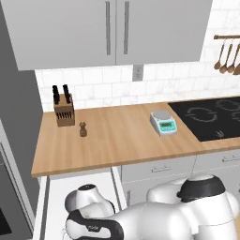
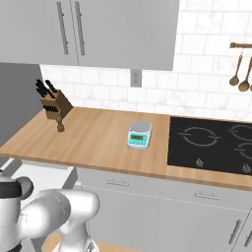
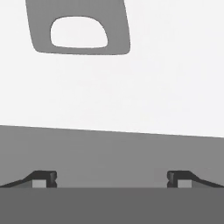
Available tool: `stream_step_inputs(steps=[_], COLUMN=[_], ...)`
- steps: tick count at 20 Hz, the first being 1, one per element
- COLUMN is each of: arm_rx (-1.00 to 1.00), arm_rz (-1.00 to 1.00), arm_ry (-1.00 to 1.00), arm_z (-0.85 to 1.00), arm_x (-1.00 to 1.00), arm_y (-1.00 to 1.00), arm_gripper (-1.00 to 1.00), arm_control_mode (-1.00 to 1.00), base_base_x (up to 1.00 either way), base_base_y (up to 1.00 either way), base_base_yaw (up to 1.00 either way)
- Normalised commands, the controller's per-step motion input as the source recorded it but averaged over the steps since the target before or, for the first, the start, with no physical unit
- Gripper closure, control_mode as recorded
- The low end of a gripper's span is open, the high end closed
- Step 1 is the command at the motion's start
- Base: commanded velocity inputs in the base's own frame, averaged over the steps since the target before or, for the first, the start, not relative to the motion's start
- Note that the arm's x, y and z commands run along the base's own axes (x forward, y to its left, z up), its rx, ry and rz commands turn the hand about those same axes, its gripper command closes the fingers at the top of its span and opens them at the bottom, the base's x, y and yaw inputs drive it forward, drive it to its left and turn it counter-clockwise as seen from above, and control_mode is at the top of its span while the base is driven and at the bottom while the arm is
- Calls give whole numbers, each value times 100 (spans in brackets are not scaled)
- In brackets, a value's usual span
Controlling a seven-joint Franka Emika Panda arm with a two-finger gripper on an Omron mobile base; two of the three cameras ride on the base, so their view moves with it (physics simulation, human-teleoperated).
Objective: Pick the measuring cup from the drawer and place it on the counter.
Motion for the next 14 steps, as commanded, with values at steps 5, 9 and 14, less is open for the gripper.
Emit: stream_step_inputs(steps=[5,9,14], arm_rx=[0,0,-14], arm_rz=[-5,-3,-4], arm_ry=[0,0,0], arm_z=[44,49,5], arm_x=[35,60,31], arm_y=[9,28,23], arm_gripper=[-100,-100,-100], arm_control_mode=[-100,-100,-100], base_base_x=[0,0,0], base_base_y=[0,0,0], base_base_yaw=[0,0,0])
